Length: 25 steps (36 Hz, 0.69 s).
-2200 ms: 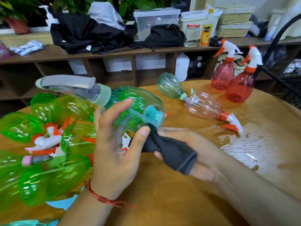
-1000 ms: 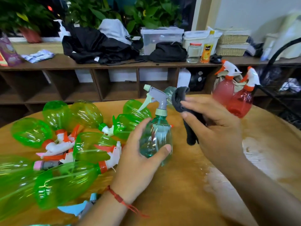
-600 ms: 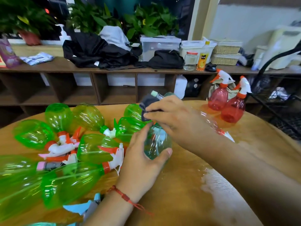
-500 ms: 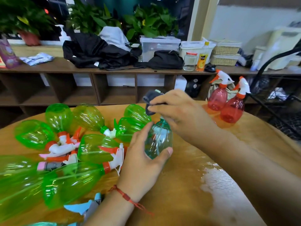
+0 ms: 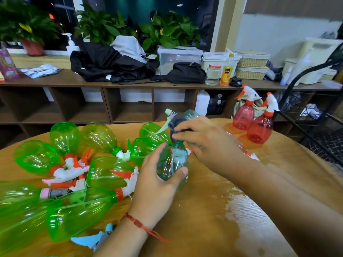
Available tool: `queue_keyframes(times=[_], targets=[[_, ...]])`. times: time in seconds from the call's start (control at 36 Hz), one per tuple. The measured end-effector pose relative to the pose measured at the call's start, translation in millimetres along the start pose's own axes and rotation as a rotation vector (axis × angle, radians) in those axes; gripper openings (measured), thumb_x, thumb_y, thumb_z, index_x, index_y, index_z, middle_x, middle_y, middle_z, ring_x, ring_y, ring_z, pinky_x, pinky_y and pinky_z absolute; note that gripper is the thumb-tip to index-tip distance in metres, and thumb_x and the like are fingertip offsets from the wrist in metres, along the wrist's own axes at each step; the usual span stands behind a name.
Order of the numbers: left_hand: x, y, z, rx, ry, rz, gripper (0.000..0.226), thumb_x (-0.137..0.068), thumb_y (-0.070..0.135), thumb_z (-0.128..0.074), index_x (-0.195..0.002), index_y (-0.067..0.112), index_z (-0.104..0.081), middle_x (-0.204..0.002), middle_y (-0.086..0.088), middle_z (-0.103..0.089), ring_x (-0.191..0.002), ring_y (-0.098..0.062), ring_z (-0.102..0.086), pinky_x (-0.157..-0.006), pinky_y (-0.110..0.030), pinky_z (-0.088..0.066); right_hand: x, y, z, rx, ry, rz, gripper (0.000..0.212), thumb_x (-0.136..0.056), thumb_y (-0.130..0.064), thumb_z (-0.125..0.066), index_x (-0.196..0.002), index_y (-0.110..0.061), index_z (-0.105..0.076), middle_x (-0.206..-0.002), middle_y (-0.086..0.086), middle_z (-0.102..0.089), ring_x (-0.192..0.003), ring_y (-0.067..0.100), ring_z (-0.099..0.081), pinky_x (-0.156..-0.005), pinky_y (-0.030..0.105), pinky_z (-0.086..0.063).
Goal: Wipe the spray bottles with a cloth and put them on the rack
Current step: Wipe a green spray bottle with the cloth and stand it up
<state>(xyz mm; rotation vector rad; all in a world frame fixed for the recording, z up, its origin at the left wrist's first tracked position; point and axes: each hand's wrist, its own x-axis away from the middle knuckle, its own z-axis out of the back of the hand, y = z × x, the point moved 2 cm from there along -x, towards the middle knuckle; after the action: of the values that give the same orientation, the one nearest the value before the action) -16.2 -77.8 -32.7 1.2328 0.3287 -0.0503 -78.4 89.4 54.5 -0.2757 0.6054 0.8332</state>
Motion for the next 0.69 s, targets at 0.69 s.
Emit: queue_keyframes(times=[0.69], targets=[[-0.9, 4.6, 3.6, 0.099, 0.049, -0.021, 0.076, -0.085, 0.037, -0.088, -0.150, 0.047, -0.050, -0.148, 0.021, -0.055, -0.132, 0.016, -0.048, -0.108, -0.016, -0.042, -0.4, -4.5, 5.6, -0.060, 0.098, -0.074, 0.029, -0.098, -0.006, -0.070, -0.122, -0.018, -0.080, -0.126, -0.002, -0.071, -0.114, 0.025, -0.061, -0.097, 0.034, -0.051]])
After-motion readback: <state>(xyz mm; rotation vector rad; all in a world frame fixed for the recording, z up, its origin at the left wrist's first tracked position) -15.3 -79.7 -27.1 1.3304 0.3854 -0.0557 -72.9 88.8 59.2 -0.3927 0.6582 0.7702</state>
